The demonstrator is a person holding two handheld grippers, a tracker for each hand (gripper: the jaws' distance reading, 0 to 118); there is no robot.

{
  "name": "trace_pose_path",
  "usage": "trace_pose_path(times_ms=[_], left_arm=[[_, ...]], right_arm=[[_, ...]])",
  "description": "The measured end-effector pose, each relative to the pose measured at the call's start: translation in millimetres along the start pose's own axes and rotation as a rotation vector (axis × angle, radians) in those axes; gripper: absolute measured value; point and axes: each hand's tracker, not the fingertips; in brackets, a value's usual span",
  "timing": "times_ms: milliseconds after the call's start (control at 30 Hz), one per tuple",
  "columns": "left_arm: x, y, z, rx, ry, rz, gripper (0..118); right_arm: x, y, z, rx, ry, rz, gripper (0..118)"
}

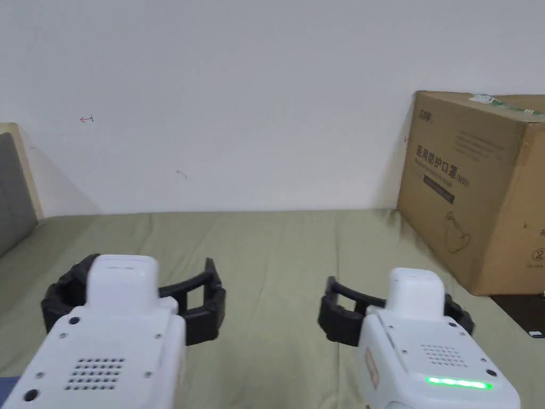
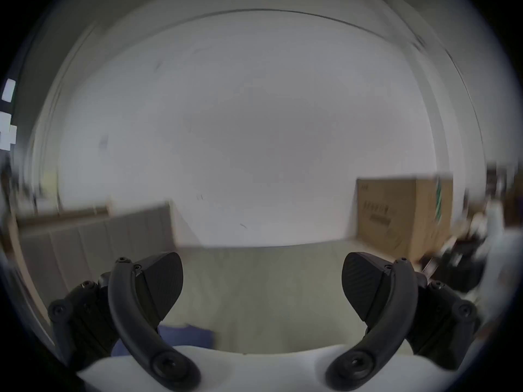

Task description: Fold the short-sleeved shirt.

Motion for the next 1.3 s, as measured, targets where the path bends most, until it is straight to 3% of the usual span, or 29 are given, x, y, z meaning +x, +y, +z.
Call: trace_pose_path(times_ms=[67, 200, 333, 467, 533, 567, 600, 633, 667, 767, 867, 1300], left_arm=[[7.0, -3.9, 0.9, -0.005, -0.007, -0.028, 114], [-3.8, -8.1, -0.8, -0.044, -0.081, 0.132, 114], [-12.5, -5.8, -1.9, -0.039, -0.051, 0.159, 114], [-15.8, -4.0, -0.7, -0.069, -0.059, 0.160, 114], [-16.8, -5.2, 2.3, -0.069, -0.086, 0.162, 109], [-17.3, -7.3, 4.5, -0.047, -0.129, 0.171, 98], [-16.8, -7.0, 5.6, -0.050, -0.115, 0.177, 76], [-15.0, -6.4, 5.6, -0.058, -0.114, 0.180, 34], [-12.9, -6.2, 1.6, -0.102, -0.100, 0.184, 2], [-13.6, -10.9, -2.5, -0.100, -0.118, 0.218, 0], [-12.6, -11.7, -4.3, -0.113, -0.136, 0.244, 0], [-31.1, -11.1, -6.0, -0.126, -0.128, 0.273, 0]], right_arm=[[8.1, -6.4, 1.5, -0.013, 0.021, 0.021, 118], [-0.1, -4.6, 9.5, 0.052, 0.013, 0.190, 118], [-3.7, 8.0, 11.6, 0.064, 0.046, 0.182, 118], [-9.0, 10.5, 17.5, 0.049, -0.024, 0.229, 118], [-8.1, 7.7, 25.1, 0.093, -0.032, 0.195, 110], [-9.4, 7.1, 27.4, 0.092, -0.027, 0.205, 93], [-14.4, 3.2, 25.4, 0.097, -0.043, 0.232, 54], [-14.5, 2.1, 22.6, 0.121, -0.098, 0.278, 9], [-12.1, 1.3, 21.0, 0.100, -0.090, 0.279, 9], [-5.9, 4.7, 18.5, 0.022, 0.026, 0.221, 6], [-6.6, 0.7, 18.4, 0.064, -0.027, 0.277, 0], [-20.6, 4.8, 13.3, 0.011, 0.067, 0.275, 0]])
